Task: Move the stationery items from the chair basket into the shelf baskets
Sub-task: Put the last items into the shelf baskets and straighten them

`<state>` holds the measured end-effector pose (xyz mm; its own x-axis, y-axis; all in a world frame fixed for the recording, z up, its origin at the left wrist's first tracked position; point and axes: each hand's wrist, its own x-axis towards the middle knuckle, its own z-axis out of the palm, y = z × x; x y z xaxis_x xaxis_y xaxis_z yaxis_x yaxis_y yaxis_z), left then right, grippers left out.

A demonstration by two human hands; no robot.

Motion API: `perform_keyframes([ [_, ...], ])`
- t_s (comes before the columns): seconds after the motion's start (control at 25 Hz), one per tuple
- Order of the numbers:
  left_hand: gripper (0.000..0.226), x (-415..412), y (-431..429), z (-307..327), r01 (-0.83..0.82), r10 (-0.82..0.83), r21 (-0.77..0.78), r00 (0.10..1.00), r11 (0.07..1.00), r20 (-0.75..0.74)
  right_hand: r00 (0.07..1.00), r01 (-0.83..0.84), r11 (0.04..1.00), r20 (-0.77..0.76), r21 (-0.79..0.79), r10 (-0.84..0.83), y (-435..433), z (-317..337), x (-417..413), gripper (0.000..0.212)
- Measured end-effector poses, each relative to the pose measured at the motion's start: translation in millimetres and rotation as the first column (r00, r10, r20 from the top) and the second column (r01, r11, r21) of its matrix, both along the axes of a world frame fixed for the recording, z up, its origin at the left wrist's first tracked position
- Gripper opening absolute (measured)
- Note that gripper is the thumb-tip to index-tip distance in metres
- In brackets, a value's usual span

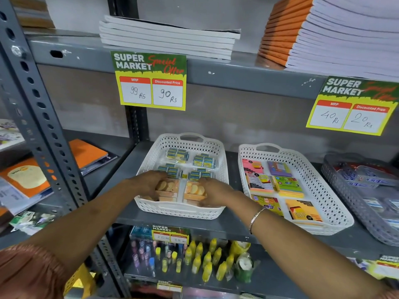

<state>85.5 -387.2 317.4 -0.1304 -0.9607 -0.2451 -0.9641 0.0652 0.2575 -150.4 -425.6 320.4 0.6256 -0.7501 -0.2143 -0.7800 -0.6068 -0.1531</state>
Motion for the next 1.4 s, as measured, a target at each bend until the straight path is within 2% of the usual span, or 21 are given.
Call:
perform_keyframes([
  [0.08, 0.087, -5, 2, 5, 0.005, -0.002, -0.047, 0.998, 0.999, 0.059, 1.0, -0.007, 1.0, 0.01, -0.02, 0.007, 3, 6, -3, 0.082],
  [0.16, 0.092, -18, 4, 15, -0.008, 0.027, -0.182, 0.995, 0.983, 0.099, 0.997, 0.008, 0.999, 0.077, -0.049, -0.005, 5, 19, -10, 0.083],
  [0.24, 0.083, -37, 5, 29, -0.021, 0.034, -0.344, 0.999, 0.939, 0.032, 0.989, 0.039, 0.993, 0.147, -0.107, -0.023, 4, 37, -26, 0.074],
  [0.32, 0.078, -65, 0, 44, 0.005, -0.028, -0.444, 0.999, 0.896, -0.046, 0.979, 0.09, 0.982, 0.197, -0.165, -0.057, -1, 56, -54, 0.066],
  [0.44, 0.081, -129, -13, 57, 0.071, -0.104, -0.524, 0.994, 0.849, -0.032, 0.957, 0.214, 0.957, 0.239, -0.197, -0.165, -15, 79, -130, 0.06],
  [0.56, 0.08, -217, -26, 64, 0.127, -0.186, -0.588, 0.982, 0.799, -0.04, 0.937, 0.299, 0.939, 0.24, -0.17, -0.255, -26, 92, -246, 0.048],
  [0.72, 0.047, -351, -45, 62, 0.204, -0.322, -0.547, 0.938, 0.812, -0.129, 0.898, 0.425, 0.898, 0.184, -0.117, -0.401, -36, 89, -405, 0.034],
  [0.84, 0.042, -471, -62, 54, 0.319, -0.422, -0.471, 0.898, 0.823, -0.128, 0.865, 0.494, 0.867, 0.133, -0.063, -0.484, -42, 76, -514, 0.032],
  [0.96, 0.041, -568, -79, 38, 0.408, -0.461, -0.337, 0.882, 0.849, -0.094, 0.846, 0.529, 0.848, 0.079, -0.004, -0.527, -53, 53, -587, 0.036],
  [1.04, 0.044, -608, -85, 22, 0.383, -0.404, -0.206, 0.912, 0.901, -0.075, 0.86, 0.51, 0.859, 0.013, 0.041, -0.51, -63, 37, -610, 0.048],
  [1.16, 0.049, -636, -93, 3, 0.337, -0.334, -0.058, 0.941, 0.94, 0.048, 0.891, 0.453, 0.89, -0.054, 0.051, -0.451, -77, 18, -619, 0.074],
  [1.28, 0.048, -644, -103, -4, 0.303, -0.299, -0.028, 0.949, 0.953, 0.102, 0.921, 0.364, 0.931, -0.135, -0.035, -0.366, -88, 2, -620, 0.07],
  [1.4, 0.049, -642, -106, -7, 0.25, -0.247, -0.017, 0.964, 0.968, 0.095, 0.928, 0.37, 0.929, -0.044, 0.013, -0.369, -88, -6, -621, 0.057],
])
